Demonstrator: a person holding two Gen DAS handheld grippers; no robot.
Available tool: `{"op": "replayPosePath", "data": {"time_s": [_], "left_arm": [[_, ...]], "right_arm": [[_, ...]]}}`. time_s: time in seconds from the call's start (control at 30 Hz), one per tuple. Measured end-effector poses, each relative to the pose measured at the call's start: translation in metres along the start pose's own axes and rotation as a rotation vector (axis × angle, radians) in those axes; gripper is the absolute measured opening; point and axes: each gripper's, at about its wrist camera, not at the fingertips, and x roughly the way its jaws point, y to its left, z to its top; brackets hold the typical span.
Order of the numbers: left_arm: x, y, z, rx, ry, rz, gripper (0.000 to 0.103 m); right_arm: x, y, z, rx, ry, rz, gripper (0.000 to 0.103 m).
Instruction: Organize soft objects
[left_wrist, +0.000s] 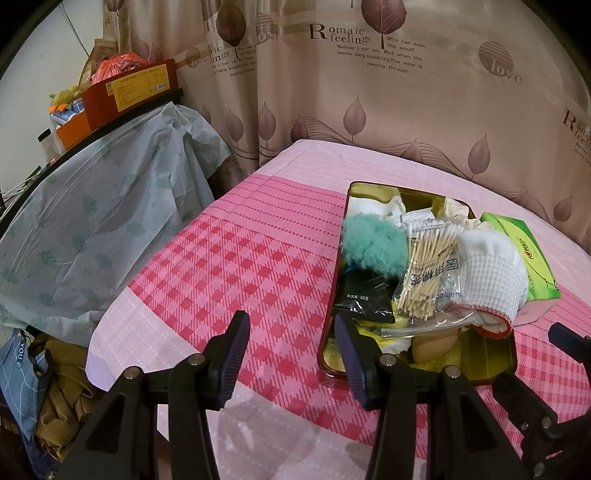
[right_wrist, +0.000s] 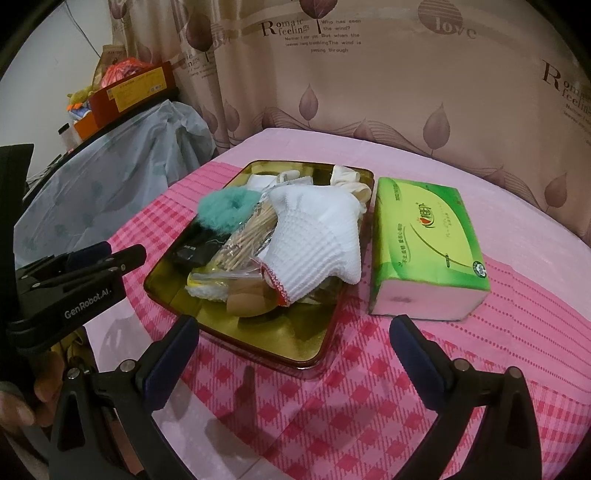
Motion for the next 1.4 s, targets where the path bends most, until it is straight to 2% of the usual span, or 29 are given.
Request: {"op": "replayPosePath", "data": {"time_s": [1.4], "left_arm": [[-0.0013,0.0,0.0014,0.001,-0.009,-0.001,0.049]], "right_arm": [[0.0031,0.0079,-0.0066,-0.009,0.015,0.003,0.102]]}}
